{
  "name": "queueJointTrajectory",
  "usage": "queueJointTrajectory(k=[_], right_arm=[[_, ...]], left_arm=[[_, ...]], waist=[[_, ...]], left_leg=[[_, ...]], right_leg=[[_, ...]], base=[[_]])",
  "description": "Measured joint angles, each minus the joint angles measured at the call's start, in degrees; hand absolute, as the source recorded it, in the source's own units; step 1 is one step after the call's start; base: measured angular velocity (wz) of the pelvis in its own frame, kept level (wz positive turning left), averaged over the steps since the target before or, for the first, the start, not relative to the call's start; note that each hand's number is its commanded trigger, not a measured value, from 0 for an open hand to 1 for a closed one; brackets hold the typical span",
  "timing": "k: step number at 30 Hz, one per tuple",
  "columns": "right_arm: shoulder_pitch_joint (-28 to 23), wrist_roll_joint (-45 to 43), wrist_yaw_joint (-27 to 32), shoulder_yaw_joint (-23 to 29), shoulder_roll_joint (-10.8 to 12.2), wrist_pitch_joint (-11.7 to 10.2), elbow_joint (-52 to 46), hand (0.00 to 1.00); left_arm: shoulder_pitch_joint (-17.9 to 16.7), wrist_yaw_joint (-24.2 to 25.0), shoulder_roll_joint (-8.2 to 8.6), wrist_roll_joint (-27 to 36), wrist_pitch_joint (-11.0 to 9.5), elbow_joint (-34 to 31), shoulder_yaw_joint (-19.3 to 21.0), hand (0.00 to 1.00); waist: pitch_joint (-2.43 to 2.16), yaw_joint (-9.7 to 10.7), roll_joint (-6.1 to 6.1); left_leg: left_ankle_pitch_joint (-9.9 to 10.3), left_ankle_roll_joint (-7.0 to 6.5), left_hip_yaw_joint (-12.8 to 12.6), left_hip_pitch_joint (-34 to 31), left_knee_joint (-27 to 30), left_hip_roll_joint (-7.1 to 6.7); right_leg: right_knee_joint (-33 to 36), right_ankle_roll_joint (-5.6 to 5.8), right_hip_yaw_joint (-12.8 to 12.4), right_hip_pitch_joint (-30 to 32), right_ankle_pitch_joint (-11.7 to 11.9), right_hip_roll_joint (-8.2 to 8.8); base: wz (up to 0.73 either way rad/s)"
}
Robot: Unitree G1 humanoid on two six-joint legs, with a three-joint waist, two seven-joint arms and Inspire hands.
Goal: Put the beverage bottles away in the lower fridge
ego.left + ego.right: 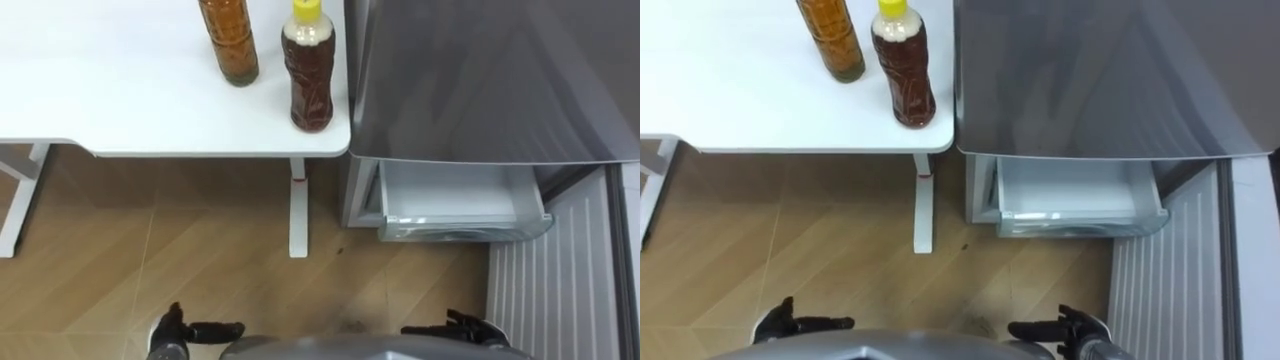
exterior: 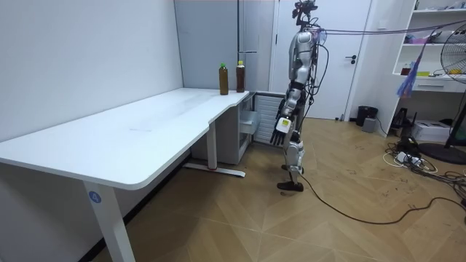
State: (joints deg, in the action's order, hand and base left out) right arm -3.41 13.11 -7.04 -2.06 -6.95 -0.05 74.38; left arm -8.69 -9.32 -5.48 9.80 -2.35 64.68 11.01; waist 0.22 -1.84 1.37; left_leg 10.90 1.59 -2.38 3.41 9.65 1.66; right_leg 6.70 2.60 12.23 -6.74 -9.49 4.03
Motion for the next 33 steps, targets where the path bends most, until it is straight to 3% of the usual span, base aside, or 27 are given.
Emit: queueJointTrajectory(k=[5,10,17,21,26,28,31,33], right_arm=[[0.01,-0.11,-0.01,1.23,-0.03,0.15,0.61,0.00],[-0.30,-0.19,0.07,1.21,-0.07,0.12,0.63,0.00],[-0.11,-2.52,1.10,1.78,-0.07,0.12,0.59,0.00],[-0.66,-2.65,2.16,2.21,-0.09,-0.46,0.09,0.00],[-1.15,-3.98,2.65,2.16,-0.19,-1.36,-1.90,0.00],[-1.29,-4.56,2.73,2.17,-0.20,-1.94,-2.01,0.00],[-1.37,-4.58,3.25,2.21,-0.23,-2.85,-2.01,0.00],[-1.74,-4.14,3.24,2.23,-0.41,-3.20,-2.09,0.00]], left_arm=[[-0.48,-5.87,-0.20,10.33,-0.13,-1.80,6.04,0.00],[-0.11,-10.35,-0.31,17.95,-2.08,-2.89,7.40,0.00],[-0.29,-17.07,-0.30,30.92,-2.93,-8.84,9.78,0.00],[-0.46,-21.57,-0.23,32.33,-4.89,-14.30,10.84,0.00],[0.07,-30.37,-0.34,31.00,-9.59,-26.79,10.73,0.00],[0.03,-33.64,-0.36,28.73,-9.90,-32.84,10.73,0.00],[0.25,-36.93,-1.32,26.31,-13.51,-38.72,10.49,0.00],[0.28,-38.37,-2.24,25.51,-14.31,-40.70,10.22,0.00]], waist=[[-0.02,-0.30,0.11],[-0.25,-1.29,0.16],[-0.28,-1.88,0.16],[-0.28,-1.95,-0.10],[-0.25,-1.67,-0.48],[-0.24,-1.60,-0.51],[-0.29,-1.44,-0.81],[-0.28,-1.44,-1.07]], left_leg=[[-0.01,-0.01,0.84,0.05,0.18,-0.16],[0.00,-0.01,0.86,0.06,0.16,-0.18],[0.00,-0.01,0.81,0.24,0.17,-0.19],[0.00,-0.02,0.83,0.40,0.18,-0.19],[0.07,-0.10,1.29,0.24,0.16,-0.20],[0.07,-0.10,1.57,0.06,0.26,-0.23],[0.05,-0.12,1.82,0.19,0.21,-0.34],[0.05,-0.13,1.81,0.22,0.19,-0.36]], right_leg=[[0.06,0.06,0.94,-0.20,-0.08,0.13],[0.12,0.05,0.67,-0.22,-0.08,0.13],[0.22,0.04,0.70,-0.58,-0.07,0.13],[0.48,0.04,0.54,-0.56,-0.06,0.13],[1.02,0.04,0.56,-0.41,-0.06,0.13],[1.03,0.03,0.44,-0.18,-0.06,0.10],[0.98,0.03,0.34,-0.29,-0.06,0.13],[0.98,0.03,0.16,-0.18,-0.06,0.13]], base=[[0.11],[-0.01],[0.00],[0.00],[-0.01],[0.00],[-0.01],[-0.04]])
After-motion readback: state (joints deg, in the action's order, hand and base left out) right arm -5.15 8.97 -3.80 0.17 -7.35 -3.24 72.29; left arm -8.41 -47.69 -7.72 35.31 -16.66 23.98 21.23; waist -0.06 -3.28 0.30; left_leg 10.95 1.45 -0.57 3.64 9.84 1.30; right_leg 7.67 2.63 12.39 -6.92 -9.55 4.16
